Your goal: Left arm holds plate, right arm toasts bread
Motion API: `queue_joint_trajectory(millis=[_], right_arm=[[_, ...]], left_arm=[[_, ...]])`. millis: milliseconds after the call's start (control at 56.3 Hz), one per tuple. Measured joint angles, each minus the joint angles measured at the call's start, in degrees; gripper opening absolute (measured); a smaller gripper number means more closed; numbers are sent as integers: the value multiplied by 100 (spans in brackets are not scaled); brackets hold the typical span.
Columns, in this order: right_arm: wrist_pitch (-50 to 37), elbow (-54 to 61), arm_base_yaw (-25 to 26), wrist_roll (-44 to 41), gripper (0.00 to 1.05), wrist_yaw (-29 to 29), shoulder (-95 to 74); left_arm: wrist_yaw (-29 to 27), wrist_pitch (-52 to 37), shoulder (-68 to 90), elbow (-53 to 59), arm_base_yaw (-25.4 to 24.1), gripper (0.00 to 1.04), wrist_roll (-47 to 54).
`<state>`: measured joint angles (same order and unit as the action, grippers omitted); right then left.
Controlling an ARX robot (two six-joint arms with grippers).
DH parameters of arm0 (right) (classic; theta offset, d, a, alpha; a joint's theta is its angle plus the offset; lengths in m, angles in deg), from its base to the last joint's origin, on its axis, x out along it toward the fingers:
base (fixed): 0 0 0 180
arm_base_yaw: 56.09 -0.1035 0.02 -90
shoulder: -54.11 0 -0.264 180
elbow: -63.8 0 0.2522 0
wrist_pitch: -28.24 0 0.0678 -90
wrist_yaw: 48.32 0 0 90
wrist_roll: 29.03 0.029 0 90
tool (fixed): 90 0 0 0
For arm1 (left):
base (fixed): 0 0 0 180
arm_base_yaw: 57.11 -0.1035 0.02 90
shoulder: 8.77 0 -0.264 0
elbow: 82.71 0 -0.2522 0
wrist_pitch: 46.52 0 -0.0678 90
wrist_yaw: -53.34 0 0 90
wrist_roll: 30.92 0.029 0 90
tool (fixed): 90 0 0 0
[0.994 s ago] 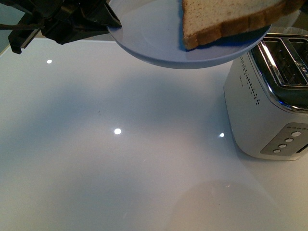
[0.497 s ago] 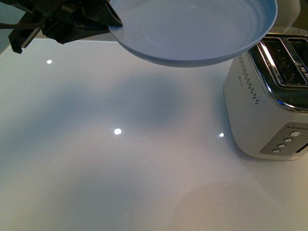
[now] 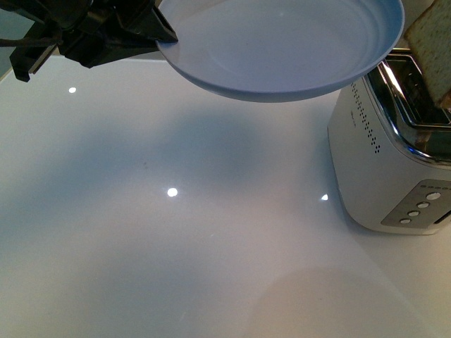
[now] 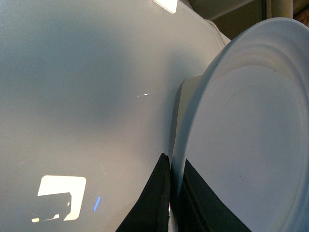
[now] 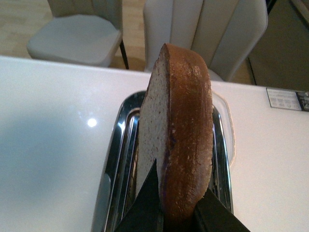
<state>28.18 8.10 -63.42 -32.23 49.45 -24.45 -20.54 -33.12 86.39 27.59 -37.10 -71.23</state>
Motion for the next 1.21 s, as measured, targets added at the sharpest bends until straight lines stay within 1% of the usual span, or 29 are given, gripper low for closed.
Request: queue_joint_trajectory(millis=[320,604,1048,1065,1154,1207], right_arm=[[-37,160,-190,-114,3,44,-251],[-205,122,-149,81,3,-7,-603],[33,-70,-168,87,3,-66,-1058],[33,-70,-168,85,4,-72,-1060],[35,-66,-168,136,18,-111,-1069],[35,-37,-166,214,28,-166,-1067]], left_arm=[[13,0,-24,55,-17,3,2],[31,-2,-26,55,-17,3,2],[37,-2,-26,55,-17,3,7],[37,-2,-26,55,-17,3,7],[42,0,-26,55,-17,3,9],[42,0,-26,55,-20,3,13]])
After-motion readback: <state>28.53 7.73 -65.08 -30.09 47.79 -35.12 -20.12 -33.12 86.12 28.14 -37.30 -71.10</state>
